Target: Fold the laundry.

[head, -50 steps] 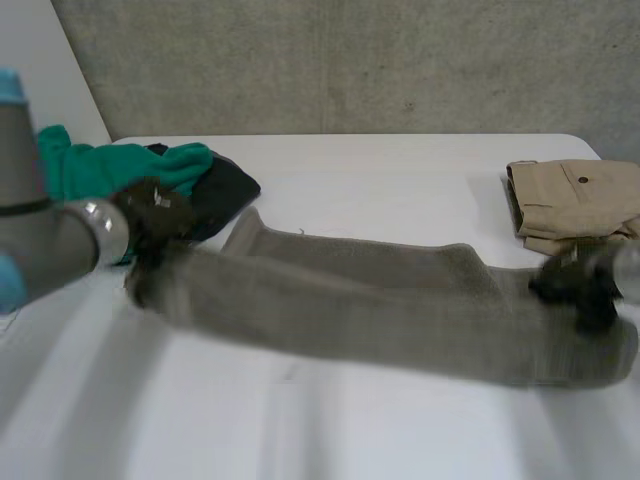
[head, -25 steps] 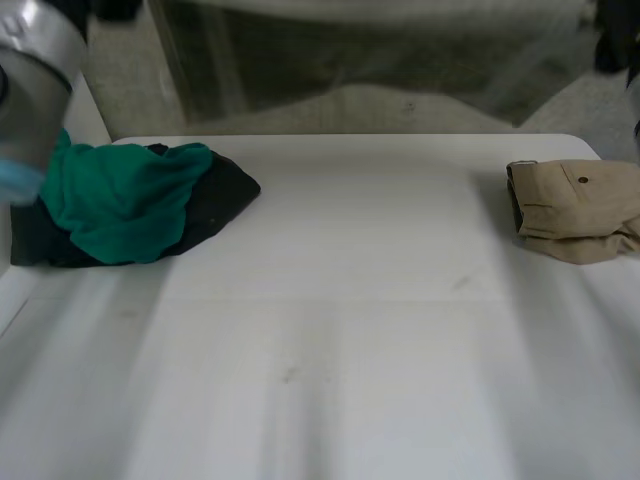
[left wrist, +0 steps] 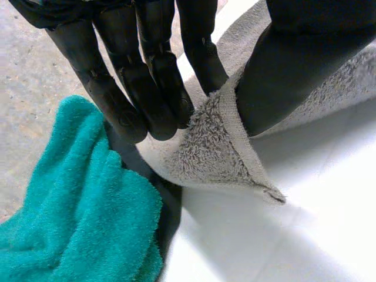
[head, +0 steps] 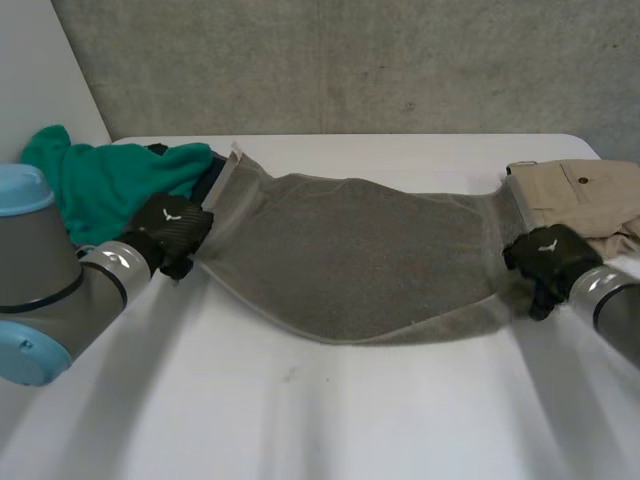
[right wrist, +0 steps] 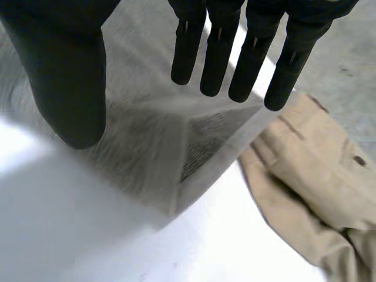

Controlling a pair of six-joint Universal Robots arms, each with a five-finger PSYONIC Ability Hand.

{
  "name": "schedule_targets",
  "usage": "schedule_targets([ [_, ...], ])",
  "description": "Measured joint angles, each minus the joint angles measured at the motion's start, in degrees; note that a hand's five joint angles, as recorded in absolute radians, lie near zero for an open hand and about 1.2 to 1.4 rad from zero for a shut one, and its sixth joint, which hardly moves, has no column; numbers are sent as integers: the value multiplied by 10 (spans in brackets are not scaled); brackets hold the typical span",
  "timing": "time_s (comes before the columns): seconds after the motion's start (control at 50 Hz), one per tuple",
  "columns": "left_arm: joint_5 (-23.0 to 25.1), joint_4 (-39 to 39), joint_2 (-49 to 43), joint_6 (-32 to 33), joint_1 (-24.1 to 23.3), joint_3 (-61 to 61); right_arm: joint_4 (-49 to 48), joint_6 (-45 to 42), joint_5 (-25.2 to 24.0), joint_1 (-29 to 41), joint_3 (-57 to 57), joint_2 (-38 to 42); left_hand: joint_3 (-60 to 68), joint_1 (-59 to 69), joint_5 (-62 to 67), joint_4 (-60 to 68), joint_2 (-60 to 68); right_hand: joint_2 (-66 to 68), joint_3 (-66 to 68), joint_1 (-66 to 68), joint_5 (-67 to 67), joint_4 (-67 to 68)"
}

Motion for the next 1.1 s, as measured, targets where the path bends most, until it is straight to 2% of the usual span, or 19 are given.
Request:
schedule_targets([
  [0.12, 5, -5, 13, -11, 7, 6, 144, 87, 7, -1, -86, -28, 0, 0, 0, 0, 0, -4, -5, -1, -7, -5],
  [0.14, 6, -5, 15, -14, 7, 7, 200, 118, 7, -1, -125, -21, 0, 0, 0, 0, 0, -4, -5, -1, -7, -5],
  [0.24, 7, -4, 16, -19, 5, 7, 356, 176, 7, -1, -255, 39, 0, 0, 0, 0, 0, -3, -1, 2, 12, -2],
  [0.36, 7, -4, 15, -20, -2, 8, 495, 169, 24, 4, -388, 144, 0, 0, 0, 0, 0, 11, 13, 2, 29, 10],
  [0.44, 6, -4, 14, -20, -4, 10, 522, 147, 42, 13, -407, 176, 0, 0, 0, 0, 0, 10, 12, 2, 28, 9],
  [0.58, 5, -4, 7, -21, -3, 20, 483, 98, 56, 20, -359, 157, 0, 0, 0, 0, 0, 0, 0, 0, 3, 2],
  [0.8, 1, -13, -4, -21, -2, 48, 413, 41, 42, 14, -215, 47, 0, 0, 0, 0, 0, -31, -29, -28, -32, -31],
  [0.96, -7, -34, -7, -33, -7, 85, 224, 37, 38, 10, 1, -53, 0, 0, 0, 0, 0, -41, -38, -37, -43, -41],
  [1.1, -18, -48, -16, -51, -18, 118, 49, 51, 42, 10, 134, -95, 0, 0, 0, 0, 0, -42, -38, -39, -44, -44],
])
